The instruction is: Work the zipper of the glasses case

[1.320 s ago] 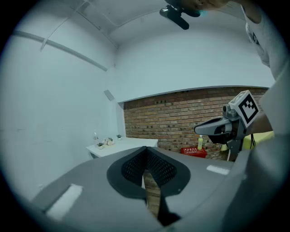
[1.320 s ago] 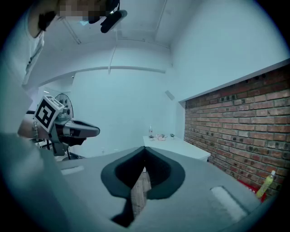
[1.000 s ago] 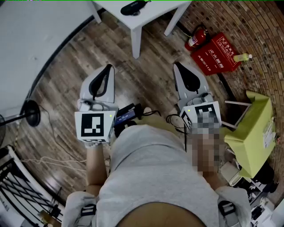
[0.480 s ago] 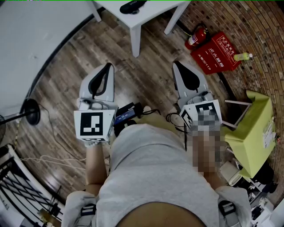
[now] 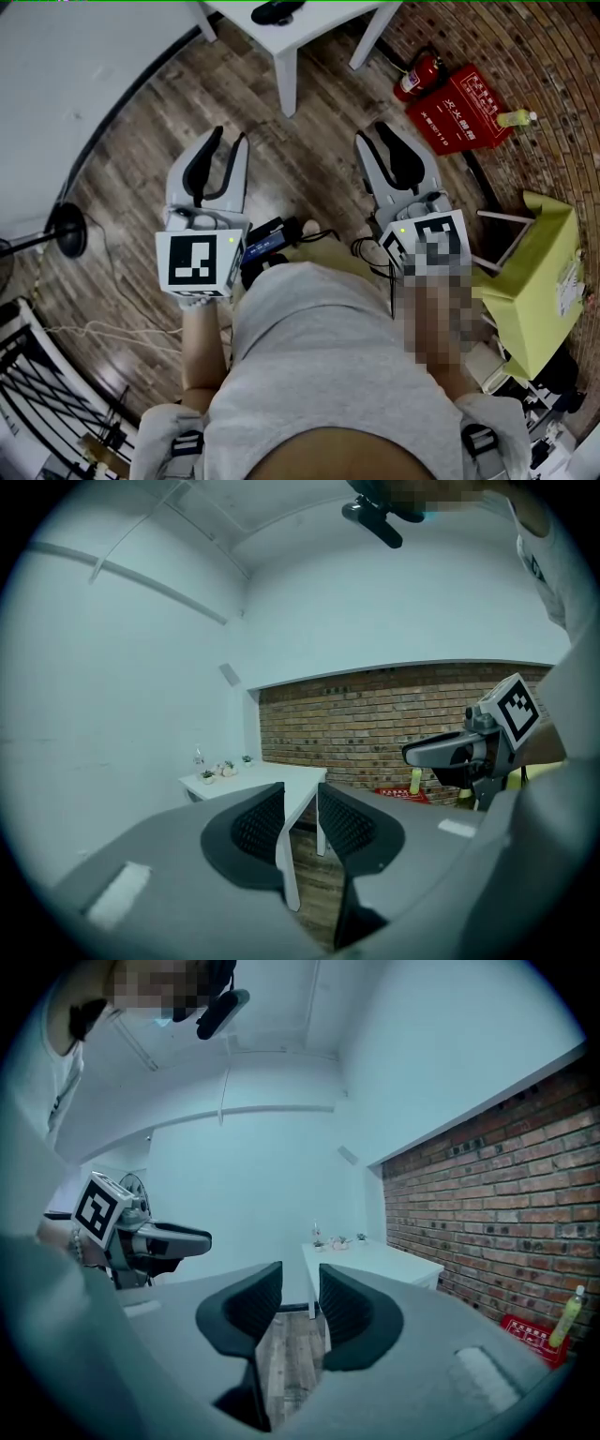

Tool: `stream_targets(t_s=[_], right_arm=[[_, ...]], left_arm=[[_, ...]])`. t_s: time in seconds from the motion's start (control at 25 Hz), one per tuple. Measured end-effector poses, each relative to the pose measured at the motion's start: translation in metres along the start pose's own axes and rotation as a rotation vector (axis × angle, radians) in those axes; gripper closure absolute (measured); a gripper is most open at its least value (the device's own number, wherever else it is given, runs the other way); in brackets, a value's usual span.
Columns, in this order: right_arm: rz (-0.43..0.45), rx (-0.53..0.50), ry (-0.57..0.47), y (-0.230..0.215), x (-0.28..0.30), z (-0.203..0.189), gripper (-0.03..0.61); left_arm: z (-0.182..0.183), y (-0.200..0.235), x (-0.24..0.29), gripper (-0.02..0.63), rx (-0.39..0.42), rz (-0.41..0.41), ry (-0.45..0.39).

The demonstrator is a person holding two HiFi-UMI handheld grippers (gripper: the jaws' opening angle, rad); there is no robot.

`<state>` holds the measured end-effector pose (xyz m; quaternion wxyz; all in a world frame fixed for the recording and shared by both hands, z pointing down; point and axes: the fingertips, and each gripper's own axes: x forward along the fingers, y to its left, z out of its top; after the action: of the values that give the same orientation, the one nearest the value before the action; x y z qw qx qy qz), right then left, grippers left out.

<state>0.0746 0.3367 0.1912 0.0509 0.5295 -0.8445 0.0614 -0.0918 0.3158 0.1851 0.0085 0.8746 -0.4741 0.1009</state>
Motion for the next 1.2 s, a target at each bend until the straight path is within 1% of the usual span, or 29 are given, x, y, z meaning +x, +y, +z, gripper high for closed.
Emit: stream_targets(t_s=[0.2,0.32,0.52,0.72,0.88,1.08,1.2], right_arm=[[0.022,0.009,0.016,-0.006,-0.005,-0.006,0.456],[0.039,0.004,0.019,-0.006,-0.006,-0.009,0.456],[0.04,-0.005,0.012,-0.014,-0.015,-0.014,0.459],[0.047,-0.019,0.005,-0.021,-0.02,-0.015,0.459],[0.051,-0.006,0.016,-0.024,-0.019,-0.021,0.459],[0.038,-0.009,0.03,-0.03,0.002,-0.025,0.459],[0.019,-0.009,0.043,-0.04,0.02,-0.026,0.459]], left_arm=[[0.003,-0.009,-0.001,0.509,-0.005,0.021,0.029],[0.001,-0.01,-0.003,0.511,-0.004,0.036,0.017],[0.002,-0.015,-0.005,0.512,-0.004,0.067,0.007],[0.002,-0.017,-0.006,0.514,0.016,0.085,-0.031],[-0.001,-0.016,0.001,0.517,-0.009,0.099,-0.033],[0.007,-0.009,0.029,0.518,-0.014,0.058,-0.058],[0.003,0.001,0.053,0.518,-0.012,0.034,-0.038]])
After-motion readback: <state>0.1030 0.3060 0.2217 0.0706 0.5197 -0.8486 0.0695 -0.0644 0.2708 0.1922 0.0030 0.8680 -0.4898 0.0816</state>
